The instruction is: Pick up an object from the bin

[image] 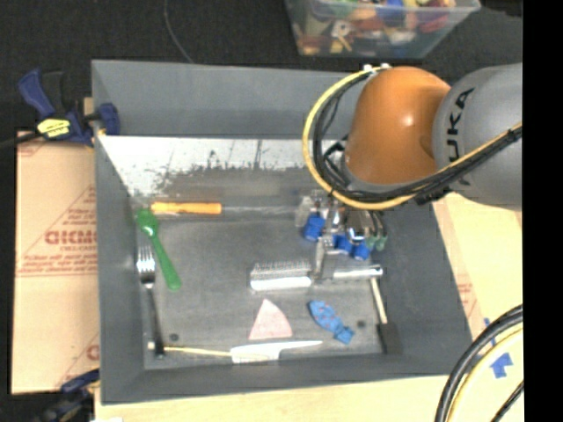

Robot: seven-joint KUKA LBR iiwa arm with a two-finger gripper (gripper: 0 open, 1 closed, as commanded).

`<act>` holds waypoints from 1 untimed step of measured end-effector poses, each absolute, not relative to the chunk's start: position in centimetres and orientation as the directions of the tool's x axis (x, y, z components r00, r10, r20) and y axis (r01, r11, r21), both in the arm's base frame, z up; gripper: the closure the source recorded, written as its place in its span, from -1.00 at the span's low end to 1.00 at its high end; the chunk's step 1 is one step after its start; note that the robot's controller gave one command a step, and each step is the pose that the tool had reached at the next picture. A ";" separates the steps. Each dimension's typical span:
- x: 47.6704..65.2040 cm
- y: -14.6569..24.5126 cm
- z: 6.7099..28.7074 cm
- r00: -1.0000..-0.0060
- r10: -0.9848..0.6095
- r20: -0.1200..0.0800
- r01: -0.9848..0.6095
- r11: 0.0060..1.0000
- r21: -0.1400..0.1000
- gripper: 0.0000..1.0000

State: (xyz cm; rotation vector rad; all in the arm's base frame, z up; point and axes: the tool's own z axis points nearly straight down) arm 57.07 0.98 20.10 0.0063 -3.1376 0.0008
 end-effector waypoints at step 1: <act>57.2 1.0 20.6 -1.000 -0.004 -0.004 -0.004 1.000 0.000 -1.00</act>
Offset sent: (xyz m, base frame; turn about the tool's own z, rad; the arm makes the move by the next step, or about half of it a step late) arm -0.0121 -0.0112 -0.1310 -0.1575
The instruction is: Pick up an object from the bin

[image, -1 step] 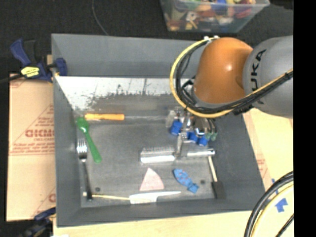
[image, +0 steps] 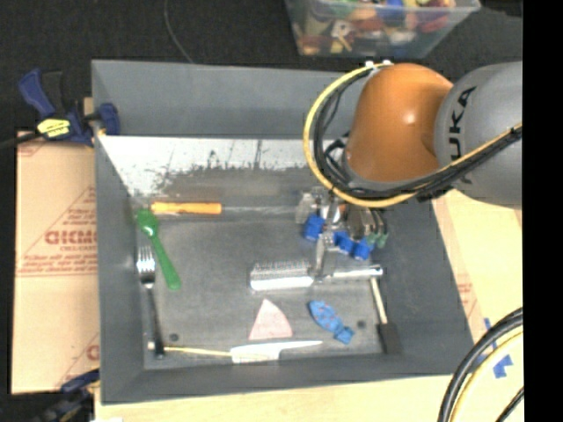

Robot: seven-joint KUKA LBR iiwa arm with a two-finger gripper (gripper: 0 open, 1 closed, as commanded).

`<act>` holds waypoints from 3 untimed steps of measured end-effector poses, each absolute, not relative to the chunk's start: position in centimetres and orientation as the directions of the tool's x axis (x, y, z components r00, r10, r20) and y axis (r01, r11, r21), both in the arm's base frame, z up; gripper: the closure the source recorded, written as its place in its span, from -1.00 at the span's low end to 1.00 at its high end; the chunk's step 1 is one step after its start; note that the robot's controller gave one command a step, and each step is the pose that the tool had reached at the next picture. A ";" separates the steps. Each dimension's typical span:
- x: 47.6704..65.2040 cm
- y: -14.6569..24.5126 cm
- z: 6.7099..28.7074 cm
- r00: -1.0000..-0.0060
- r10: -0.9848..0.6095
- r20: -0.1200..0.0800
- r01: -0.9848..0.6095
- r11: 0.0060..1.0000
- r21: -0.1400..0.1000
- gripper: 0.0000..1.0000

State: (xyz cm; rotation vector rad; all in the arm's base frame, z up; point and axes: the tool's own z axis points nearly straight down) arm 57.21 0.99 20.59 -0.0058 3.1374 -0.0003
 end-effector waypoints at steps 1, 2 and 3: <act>56.2 -0.1 8.1 -0.989 -0.149 -0.008 -0.149 0.989 -0.002 -1.00; 56.4 0.4 7.1 -0.991 -0.133 -0.018 -0.133 0.991 -0.002 -1.00; 56.4 -0.1 6.4 -0.988 -0.153 -0.014 -0.153 0.988 -0.003 -1.00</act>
Offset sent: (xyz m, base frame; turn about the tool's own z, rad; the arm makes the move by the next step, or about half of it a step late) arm -0.0099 -0.0050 -0.1359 -0.1284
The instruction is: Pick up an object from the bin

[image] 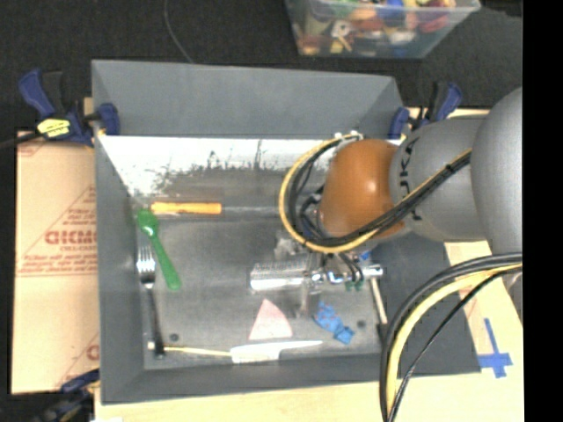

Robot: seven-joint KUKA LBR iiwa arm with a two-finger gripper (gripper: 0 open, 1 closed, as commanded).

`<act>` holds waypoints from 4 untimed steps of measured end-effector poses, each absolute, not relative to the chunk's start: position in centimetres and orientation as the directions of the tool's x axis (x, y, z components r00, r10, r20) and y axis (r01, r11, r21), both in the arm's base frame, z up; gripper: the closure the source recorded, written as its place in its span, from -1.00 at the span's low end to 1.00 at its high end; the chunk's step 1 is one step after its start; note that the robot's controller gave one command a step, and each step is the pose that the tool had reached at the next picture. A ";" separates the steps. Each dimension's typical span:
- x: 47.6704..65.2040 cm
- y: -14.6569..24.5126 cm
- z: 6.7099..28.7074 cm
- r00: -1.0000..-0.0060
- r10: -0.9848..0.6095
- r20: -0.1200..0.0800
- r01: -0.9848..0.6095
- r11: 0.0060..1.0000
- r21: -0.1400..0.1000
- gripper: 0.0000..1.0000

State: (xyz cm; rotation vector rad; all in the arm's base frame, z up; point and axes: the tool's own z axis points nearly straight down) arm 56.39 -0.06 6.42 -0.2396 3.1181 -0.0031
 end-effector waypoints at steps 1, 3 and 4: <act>56.5 0.3 7.1 -0.990 -0.136 -0.022 -0.136 0.991 -0.002 -1.00; 56.7 0.0 6.8 -0.988 -0.150 -0.023 -0.150 0.989 -0.003 1.00; 56.6 0.0 8.7 -0.989 -0.149 -0.022 -0.149 0.989 -0.004 1.00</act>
Offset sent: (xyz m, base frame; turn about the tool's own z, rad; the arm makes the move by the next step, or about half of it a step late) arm 0.0001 0.0004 0.0009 0.0004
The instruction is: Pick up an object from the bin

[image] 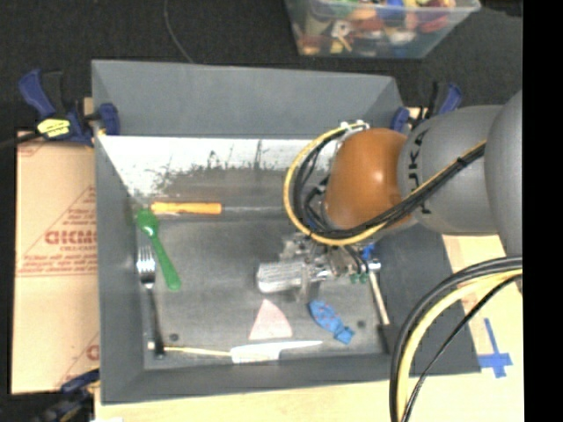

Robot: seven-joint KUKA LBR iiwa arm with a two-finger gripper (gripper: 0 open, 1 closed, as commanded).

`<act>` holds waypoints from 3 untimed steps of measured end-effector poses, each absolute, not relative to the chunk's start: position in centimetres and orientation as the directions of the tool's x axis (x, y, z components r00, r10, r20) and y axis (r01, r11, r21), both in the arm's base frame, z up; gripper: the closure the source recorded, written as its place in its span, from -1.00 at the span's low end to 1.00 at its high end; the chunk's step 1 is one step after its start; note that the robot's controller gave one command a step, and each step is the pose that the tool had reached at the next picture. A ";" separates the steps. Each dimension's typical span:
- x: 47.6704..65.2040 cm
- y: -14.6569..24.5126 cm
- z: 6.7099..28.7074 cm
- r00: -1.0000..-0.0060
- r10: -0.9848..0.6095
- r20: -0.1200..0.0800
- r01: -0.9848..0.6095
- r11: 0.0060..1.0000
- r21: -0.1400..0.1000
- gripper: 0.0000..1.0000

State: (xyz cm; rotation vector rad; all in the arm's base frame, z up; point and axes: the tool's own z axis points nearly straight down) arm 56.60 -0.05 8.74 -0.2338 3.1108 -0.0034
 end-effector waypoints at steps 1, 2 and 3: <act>56.7 -0.1 9.9 -0.989 -0.149 -0.025 -0.148 0.989 -0.004 1.00; 56.3 -0.1 12.2 -0.989 -0.147 -0.012 -0.147 0.989 -0.003 1.00; 56.7 -0.2 15.2 -0.989 -0.145 -0.026 -0.145 0.989 -0.006 1.00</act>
Offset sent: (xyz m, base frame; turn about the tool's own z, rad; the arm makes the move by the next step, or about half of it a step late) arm 0.0006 -0.0005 0.0921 0.0008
